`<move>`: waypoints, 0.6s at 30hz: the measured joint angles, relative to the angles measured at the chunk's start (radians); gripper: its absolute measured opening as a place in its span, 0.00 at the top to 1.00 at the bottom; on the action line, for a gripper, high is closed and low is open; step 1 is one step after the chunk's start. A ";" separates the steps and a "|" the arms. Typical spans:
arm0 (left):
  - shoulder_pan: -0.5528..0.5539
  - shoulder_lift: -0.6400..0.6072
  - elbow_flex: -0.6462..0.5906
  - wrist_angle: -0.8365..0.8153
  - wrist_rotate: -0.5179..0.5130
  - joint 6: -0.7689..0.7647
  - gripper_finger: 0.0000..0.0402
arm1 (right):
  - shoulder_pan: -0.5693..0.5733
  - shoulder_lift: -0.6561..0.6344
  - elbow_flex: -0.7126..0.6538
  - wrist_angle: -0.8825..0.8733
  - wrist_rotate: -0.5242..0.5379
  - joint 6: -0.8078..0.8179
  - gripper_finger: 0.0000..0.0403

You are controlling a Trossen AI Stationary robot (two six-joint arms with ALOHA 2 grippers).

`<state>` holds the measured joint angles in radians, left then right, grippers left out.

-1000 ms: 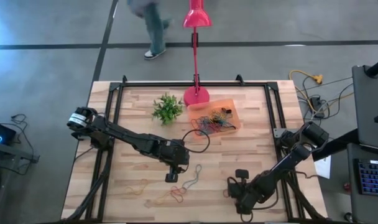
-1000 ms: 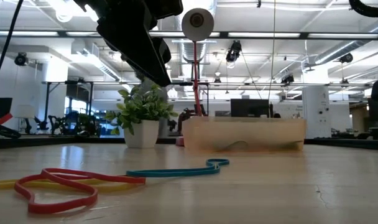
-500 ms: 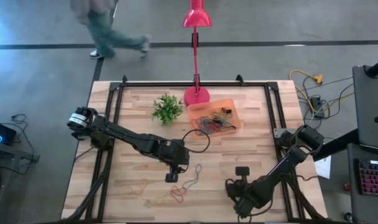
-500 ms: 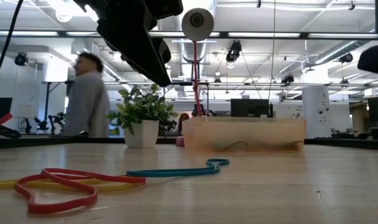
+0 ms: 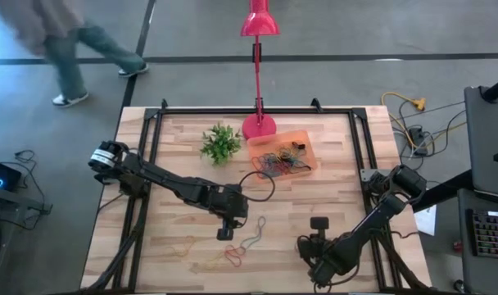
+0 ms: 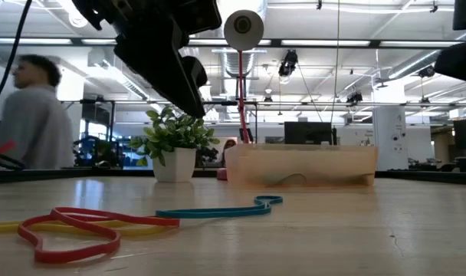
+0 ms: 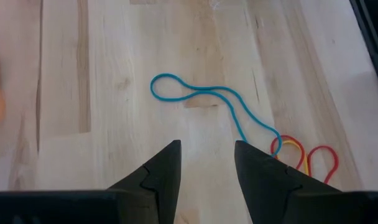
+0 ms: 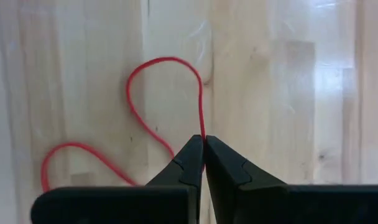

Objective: Pick and place rubber bands into bin
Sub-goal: Put the red rubberband into the orange container

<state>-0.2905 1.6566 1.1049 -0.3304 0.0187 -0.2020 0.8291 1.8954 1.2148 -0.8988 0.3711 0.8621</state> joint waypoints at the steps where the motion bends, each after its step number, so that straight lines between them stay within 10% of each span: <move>1: 0.000 0.000 -0.009 0.010 0.000 0.000 0.67 | 0.000 0.000 0.001 -0.001 0.005 0.000 0.98; 18: 0.000 -0.002 -0.026 0.040 0.000 0.013 0.67 | -0.003 -0.002 0.069 -0.191 0.217 0.002 0.98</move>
<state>-0.2905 1.6543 1.0790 -0.2901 0.0189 -0.1888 0.8265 1.8935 1.2837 -1.0893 0.5883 0.8644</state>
